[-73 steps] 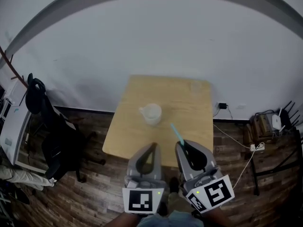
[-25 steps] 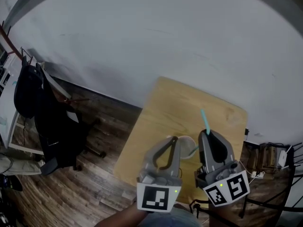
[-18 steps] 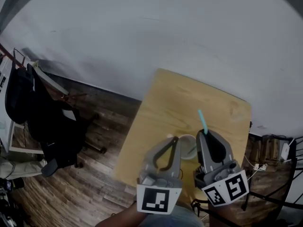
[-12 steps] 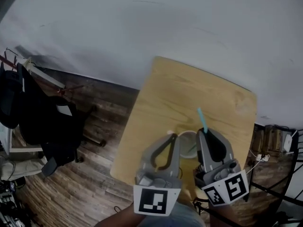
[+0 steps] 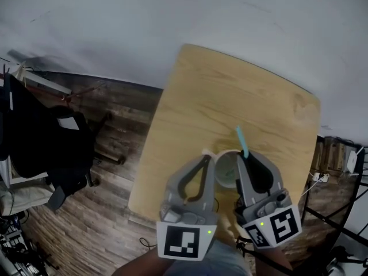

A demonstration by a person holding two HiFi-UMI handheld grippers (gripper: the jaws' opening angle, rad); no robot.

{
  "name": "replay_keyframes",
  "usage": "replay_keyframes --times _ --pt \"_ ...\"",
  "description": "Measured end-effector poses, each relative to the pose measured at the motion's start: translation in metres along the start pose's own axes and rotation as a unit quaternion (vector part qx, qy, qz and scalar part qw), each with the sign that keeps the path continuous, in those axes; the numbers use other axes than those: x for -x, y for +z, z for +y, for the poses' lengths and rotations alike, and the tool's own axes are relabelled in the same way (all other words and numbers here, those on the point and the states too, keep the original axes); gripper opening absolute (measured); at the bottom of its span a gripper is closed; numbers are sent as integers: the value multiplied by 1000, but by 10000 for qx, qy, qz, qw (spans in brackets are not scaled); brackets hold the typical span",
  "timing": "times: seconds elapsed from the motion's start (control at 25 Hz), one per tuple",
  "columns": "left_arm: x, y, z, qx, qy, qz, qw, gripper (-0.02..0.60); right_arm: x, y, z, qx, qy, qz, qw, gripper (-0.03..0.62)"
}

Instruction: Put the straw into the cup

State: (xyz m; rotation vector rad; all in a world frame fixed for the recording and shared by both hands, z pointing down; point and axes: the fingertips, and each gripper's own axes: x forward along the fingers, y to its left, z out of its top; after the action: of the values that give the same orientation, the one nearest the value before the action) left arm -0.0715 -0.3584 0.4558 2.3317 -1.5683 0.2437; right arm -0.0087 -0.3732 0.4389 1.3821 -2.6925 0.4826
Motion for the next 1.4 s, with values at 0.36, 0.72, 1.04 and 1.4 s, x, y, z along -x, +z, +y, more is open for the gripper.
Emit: replay_keyframes --times 0.36,0.72,1.04,1.4 --pt "0 -9 11 156 153 15 9998 18 -2 -16 -4 31 -64 232 9997 74" --pt "10 10 7 59 188 -193 9996 18 8 4 1 125 -112 -2 9999 73" --pt "28 55 -36 -181 7 -662 9976 18 49 52 8 366 -115 -482 9981 32" --pt "63 107 -90 -539 -111 -1334 9895 18 100 100 27 853 -108 -995 9913 8"
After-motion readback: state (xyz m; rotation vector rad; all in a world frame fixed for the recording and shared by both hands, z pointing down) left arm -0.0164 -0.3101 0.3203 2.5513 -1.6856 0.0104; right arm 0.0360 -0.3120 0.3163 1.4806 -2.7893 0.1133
